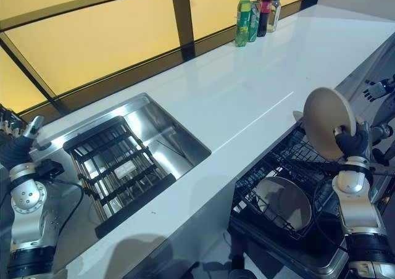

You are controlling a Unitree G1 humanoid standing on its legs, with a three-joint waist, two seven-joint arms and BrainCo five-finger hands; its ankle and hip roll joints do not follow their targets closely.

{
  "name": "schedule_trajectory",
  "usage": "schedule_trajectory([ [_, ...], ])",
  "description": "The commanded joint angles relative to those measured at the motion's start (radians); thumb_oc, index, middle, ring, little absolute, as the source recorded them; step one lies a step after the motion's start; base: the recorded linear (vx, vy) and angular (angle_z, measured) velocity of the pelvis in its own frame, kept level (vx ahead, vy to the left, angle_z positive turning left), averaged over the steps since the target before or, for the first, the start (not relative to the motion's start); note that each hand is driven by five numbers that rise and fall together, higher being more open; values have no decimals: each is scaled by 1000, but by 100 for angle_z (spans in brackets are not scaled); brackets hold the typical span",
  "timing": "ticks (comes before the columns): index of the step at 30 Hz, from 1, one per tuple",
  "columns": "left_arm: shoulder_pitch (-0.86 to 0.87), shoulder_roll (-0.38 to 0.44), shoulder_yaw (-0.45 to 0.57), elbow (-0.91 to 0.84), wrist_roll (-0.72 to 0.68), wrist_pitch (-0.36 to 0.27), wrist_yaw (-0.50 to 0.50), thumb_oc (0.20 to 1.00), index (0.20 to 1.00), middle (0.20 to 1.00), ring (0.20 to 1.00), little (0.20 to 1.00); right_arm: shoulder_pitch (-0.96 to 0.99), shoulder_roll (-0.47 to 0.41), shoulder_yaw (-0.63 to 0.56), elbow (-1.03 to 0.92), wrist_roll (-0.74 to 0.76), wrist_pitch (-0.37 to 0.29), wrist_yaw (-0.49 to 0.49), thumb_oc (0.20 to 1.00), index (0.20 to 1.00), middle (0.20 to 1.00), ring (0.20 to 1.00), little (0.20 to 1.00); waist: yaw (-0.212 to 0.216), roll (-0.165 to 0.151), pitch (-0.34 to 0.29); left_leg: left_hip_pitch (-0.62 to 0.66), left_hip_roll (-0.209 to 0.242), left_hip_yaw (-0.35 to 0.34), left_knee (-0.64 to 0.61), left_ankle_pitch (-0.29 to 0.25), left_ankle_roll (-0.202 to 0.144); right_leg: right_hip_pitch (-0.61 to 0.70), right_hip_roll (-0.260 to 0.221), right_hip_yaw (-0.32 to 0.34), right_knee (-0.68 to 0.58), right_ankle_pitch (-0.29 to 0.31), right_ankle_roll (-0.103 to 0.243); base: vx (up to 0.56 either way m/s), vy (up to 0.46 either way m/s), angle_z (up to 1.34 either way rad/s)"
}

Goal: Pick up plates and place into dishwasher.

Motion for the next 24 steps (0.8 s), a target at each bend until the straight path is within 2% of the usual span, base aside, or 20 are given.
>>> schedule_trajectory([
  [1,18,95,29,-11,-21,-10,-31,1000,1000,1000,1000,1000,-7,-43,-50,-18,-47,-47,-32,200,200,200,200,200,-12,-56,-58,-77,-47,21,95,8,54,22,-31,-5,140,-120,46,-2,81,-2],
  [3,7,109,29,-15,-14,-2,-33,1000,1000,1000,1000,1000,19,-31,-67,-18,-51,-54,-44,200,200,200,200,200,-19,-45,-42,-84,-50,13,101,7,70,-27,-7,-9,287,-172,42,-31,54,-2],
  [5,-19,123,24,6,-27,0,-42,1000,1000,1000,1000,1000,57,-7,-84,-15,-43,-75,-63,200,200,200,200,200,-42,-50,-16,-93,-63,-23,112,1,88,-120,-3,39,430,-147,66,-16,-67,5],
  [7,-32,128,26,18,-25,0,-60,1000,1000,1000,1000,1000,84,11,-96,-12,-52,-84,-72,200,200,200,200,200,-51,-64,-8,-101,-73,-46,128,-6,89,-134,-32,58,403,-133,75,33,-206,29],
  [8,-38,134,27,16,-23,1,-62,1000,1000,1000,1000,1000,97,19,-101,-7,-50,-88,-78,200,200,200,200,200,-50,-75,1,-112,-73,-60,148,-12,84,-126,-69,68,344,-120,85,-15,-373,25],
  [9,-51,140,14,19,-17,-11,-46,1000,1000,1000,1000,1000,89,21,-91,7,-45,-96,-95,200,200,200,200,200,-51,-82,18,-123,-64,-68,165,-22,74,-132,-119,84,295,-68,102,-28,-459,15],
  [11,-82,162,-6,48,-11,-24,-7,1000,1000,1000,1000,1000,44,16,-58,45,-43,-98,-111,200,200,200,200,200,-61,-82,48,-118,-39,-70,182,-42,59,-163,-177,125,249,19,126,5,-376,11],
  [14,-81,168,-1,60,-19,-27,9,1000,1000,1000,1000,1000,-9,-11,-37,75,-32,-76,-86,200,200,200,200,200,-53,-72,57,-129,-8,-57,197,-48,51,-145,-167,129,205,-16,135,12,-265,4],
  [18,-49,163,6,35,-42,-24,1,1000,1000,1000,1000,1000,-5,-35,-38,61,-28,-47,-52,200,200,200,200,200,-52,-56,63,-155,35,-71,215,-35,34,-130,-113,121,197,-57,102,-13,-227,-3],
  [21,-47,154,-10,15,-45,-34,7,1000,1000,1000,1000,1000,-19,-52,-27,86,-9,-66,-42,200,200,200,200,200,-46,-46,68,-181,63,-90,202,-8,18,-128,-76,107,179,-74,71,-52,-169,5],
  [24,-49,148,-23,3,-41,-38,28,1000,1000,1000,1000,1000,-32,-68,-19,100,15,-75,-2,200,200,200,200,200,-44,-39,74,-193,93,-91,185,20,-1,-129,-55,87,170,-82,55,-2,-114,4],
])
